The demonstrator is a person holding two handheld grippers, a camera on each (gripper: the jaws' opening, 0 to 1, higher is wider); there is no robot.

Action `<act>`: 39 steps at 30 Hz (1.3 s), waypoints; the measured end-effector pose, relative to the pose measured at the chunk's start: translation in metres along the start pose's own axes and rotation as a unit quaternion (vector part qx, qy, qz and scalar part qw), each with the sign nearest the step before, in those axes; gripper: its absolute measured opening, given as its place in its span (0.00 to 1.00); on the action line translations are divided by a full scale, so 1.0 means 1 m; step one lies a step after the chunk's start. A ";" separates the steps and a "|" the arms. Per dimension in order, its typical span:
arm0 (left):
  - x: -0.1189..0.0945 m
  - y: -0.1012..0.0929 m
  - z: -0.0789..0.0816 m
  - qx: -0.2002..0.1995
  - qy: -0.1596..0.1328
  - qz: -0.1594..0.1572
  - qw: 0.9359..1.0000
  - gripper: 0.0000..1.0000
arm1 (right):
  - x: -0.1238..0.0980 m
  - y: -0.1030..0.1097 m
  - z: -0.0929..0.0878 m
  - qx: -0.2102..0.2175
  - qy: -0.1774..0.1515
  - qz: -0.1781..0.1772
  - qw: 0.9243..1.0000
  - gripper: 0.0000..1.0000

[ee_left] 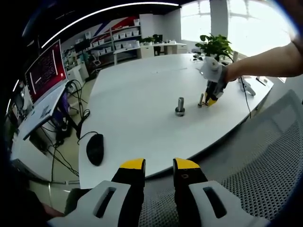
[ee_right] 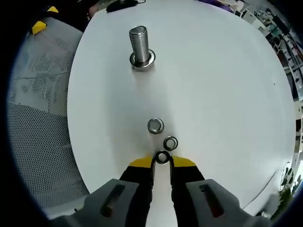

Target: Place the washer onto the threaded stud by aligning its center hole with the stud, sliding it down to the base, and recovering from edge contact or off-axis alignment until the washer reaches the visible bottom stop.

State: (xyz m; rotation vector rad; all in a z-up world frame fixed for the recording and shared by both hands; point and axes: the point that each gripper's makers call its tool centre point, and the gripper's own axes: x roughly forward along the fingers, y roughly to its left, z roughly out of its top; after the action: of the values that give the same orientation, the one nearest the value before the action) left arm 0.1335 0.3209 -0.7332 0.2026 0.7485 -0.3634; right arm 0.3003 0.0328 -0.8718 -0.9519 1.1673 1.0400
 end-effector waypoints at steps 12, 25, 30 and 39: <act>0.000 0.001 0.000 -0.002 0.000 0.002 1.000 0.21 | -0.003 0.004 0.001 -0.002 -0.005 -0.005 1.000 0.15; 0.000 0.001 0.000 -0.004 -0.001 0.004 1.000 0.21 | -0.019 -0.002 0.004 0.010 -0.045 0.008 0.999 0.14; 0.000 0.001 0.000 -0.004 -0.001 0.003 1.000 0.21 | -0.037 -0.003 0.008 0.016 -0.068 0.010 0.998 0.14; 0.000 0.001 0.001 -0.003 -0.003 0.003 1.000 0.21 | -0.062 0.004 0.021 0.010 -0.091 0.014 0.996 0.14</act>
State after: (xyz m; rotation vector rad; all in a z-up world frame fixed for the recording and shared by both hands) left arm 0.1341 0.3212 -0.7326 0.1975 0.7439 -0.3555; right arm 0.2963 0.0461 -0.8075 -0.8084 1.0397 1.1108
